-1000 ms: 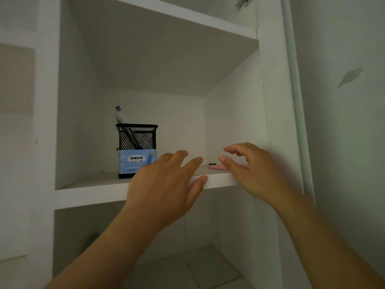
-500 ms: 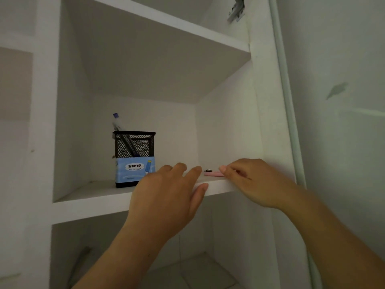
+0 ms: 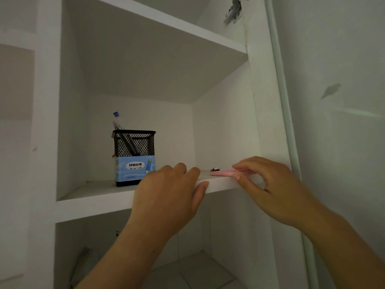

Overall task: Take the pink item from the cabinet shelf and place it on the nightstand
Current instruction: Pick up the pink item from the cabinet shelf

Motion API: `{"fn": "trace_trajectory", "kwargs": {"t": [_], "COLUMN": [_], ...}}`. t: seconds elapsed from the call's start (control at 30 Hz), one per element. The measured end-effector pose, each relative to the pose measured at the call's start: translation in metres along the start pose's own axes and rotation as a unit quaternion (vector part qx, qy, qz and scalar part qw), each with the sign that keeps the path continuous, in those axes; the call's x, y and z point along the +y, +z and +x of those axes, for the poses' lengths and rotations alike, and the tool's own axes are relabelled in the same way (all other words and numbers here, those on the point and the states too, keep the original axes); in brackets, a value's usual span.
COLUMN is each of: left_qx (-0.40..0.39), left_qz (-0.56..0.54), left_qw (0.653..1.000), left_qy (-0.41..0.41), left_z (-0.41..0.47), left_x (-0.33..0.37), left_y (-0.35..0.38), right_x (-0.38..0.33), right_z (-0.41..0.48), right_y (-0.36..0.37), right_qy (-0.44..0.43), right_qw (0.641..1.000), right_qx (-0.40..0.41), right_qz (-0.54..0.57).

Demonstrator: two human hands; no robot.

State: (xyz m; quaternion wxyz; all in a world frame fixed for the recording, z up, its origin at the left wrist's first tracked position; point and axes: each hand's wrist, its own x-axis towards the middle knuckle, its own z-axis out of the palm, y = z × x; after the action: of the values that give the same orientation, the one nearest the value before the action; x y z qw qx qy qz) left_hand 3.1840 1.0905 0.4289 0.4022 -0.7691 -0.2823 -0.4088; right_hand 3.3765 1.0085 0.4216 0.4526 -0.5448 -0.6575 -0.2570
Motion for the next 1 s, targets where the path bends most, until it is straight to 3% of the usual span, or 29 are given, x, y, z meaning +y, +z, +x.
{"fn": "trace_trajectory", "kwargs": {"t": [0.2, 1.0], "left_qx": [-0.007, -0.008], "left_qz": [0.008, 0.037], "left_qw": [1.000, 0.999], "left_qy": [0.004, 0.003], "left_z": [0.000, -0.004], "left_x": [0.001, 0.002], "left_y": [-0.002, -0.006], "right_x": [0.000, -0.004], "right_z": [-0.004, -0.024], "right_y": [0.002, -0.001], "right_qy": [-0.016, -0.078], "right_qw": [1.000, 0.988], "right_qx": [-0.017, 0.127], "right_qz": [0.008, 0.036]}}
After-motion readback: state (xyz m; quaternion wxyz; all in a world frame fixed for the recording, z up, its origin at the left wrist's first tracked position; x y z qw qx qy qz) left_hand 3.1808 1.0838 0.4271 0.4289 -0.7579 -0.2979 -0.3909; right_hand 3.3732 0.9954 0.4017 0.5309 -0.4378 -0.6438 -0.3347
